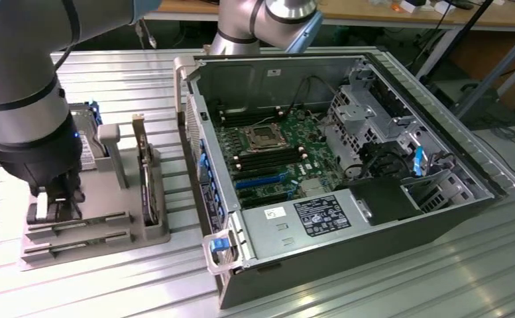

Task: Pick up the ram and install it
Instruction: 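Pick up the ram and move it above insertion slot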

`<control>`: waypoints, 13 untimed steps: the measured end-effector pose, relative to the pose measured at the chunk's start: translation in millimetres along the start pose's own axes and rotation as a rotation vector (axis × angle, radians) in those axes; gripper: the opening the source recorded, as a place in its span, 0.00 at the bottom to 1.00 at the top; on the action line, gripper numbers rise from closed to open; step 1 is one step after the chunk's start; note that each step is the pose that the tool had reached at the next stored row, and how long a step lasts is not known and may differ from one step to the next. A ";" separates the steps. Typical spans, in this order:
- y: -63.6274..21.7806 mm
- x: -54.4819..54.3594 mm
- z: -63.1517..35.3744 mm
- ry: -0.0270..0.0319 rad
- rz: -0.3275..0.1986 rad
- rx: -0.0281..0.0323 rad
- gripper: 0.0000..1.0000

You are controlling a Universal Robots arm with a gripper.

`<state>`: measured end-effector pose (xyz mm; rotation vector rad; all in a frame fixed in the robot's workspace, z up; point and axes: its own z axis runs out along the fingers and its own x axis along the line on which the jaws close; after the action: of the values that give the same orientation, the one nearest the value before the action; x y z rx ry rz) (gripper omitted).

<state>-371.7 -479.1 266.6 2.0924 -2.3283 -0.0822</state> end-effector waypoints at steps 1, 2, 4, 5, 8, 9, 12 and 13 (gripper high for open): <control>1.0 5.0 2.1 -0.0005 0.000 0.0000 0.33; 1.5 8.5 3.7 -0.0008 0.000 0.0001 0.33; 3.6 22.7 11.1 -0.0019 -0.001 -0.0002 0.33; 3.8 24.3 13.0 -0.0018 -0.001 -0.0002 0.33; 3.5 26.8 20.7 -0.0016 -0.008 -0.0004 0.33; 3.4 27.2 22.7 -0.0015 -0.011 -0.0004 0.33; 2.9 29.2 28.5 -0.0008 -0.021 -0.0011 0.33; 2.7 29.8 30.9 -0.0006 -0.028 -0.0015 0.33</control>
<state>-378.9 -507.5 235.1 2.1252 -2.2985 -0.0848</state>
